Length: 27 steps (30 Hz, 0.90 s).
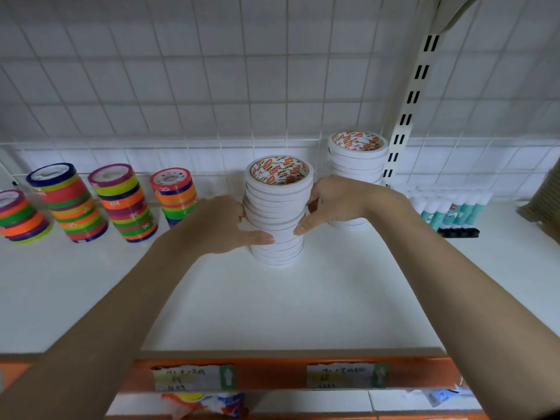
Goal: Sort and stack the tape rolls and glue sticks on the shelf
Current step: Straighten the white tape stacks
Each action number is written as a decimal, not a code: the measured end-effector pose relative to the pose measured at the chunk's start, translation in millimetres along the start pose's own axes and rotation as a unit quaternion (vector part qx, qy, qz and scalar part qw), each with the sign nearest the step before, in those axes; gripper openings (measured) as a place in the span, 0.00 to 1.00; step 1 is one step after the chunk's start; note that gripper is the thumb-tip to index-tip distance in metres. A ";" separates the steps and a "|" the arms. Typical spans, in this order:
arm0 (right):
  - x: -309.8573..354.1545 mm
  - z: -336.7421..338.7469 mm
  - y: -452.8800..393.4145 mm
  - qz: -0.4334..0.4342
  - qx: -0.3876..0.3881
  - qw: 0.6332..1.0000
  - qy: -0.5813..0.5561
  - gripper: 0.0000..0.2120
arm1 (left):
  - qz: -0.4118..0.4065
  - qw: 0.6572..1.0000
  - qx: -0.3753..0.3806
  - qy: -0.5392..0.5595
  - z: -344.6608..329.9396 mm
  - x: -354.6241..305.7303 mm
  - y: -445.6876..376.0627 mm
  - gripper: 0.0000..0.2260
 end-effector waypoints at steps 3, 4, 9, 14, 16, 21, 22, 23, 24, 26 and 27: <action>2.2 -2.2 1.3 0.010 0.019 1.000 0.008 0.24 | -0.006 0.999 -0.004 -0.043 4.7 -1.2 2.4 0.35; 2.9 -3.0 1.6 0.011 0.027 1.000 0.008 0.26 | -0.006 0.999 -0.011 -0.046 8.4 -2.5 2.2 0.36; 2.4 -2.4 -0.9 0.000 0.022 1.000 0.016 0.39 | -0.008 0.999 -0.034 -0.017 19.5 -7.5 -2.6 0.39; 5.3 -3.0 -5.6 0.019 0.025 0.999 0.022 0.39 | 0.005 0.999 -0.026 0.022 17.6 -8.1 -1.6 0.32; 5.6 -4.6 -4.5 0.021 0.031 0.999 0.019 0.37 | 0.004 0.999 -0.033 0.035 17.3 -9.7 -0.4 0.31; 6.3 -5.2 -3.3 0.027 0.027 0.999 0.001 0.35 | -0.004 0.998 -0.053 0.042 17.9 -11.1 2.1 0.29; 6.2 -5.4 -3.7 0.028 0.026 0.999 0.000 0.35 | -0.005 0.998 -0.054 0.043 18.3 -11.7 2.7 0.28; 5.8 -5.2 -3.9 0.028 0.023 0.999 -0.001 0.35 | -0.004 0.998 -0.053 0.043 18.2 -11.6 3.2 0.28; 5.3 -4.4 -3.7 0.028 0.018 0.999 -0.001 0.34 | -0.002 0.998 -0.052 0.042 18.1 -11.8 3.3 0.28; 3.1 -1.3 -3.0 0.025 0.002 1.000 -0.005 0.31 | 0.001 0.998 -0.048 0.035 17.5 -11.1 3.5 0.29; 2.0 -0.1 -2.3 0.025 -0.005 1.000 -0.009 0.28 | 0.003 0.998 -0.047 0.032 17.5 -10.9 3.8 0.29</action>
Point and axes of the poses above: each hand's wrist, its own y-axis away from the middle knuckle, its own z-axis out of the back of the hand, x = y × z, the point moved 9 cm from there along -y, towards the middle knuckle, and after that the axes turned 12 degrees about -x, right-handed, at the moved point
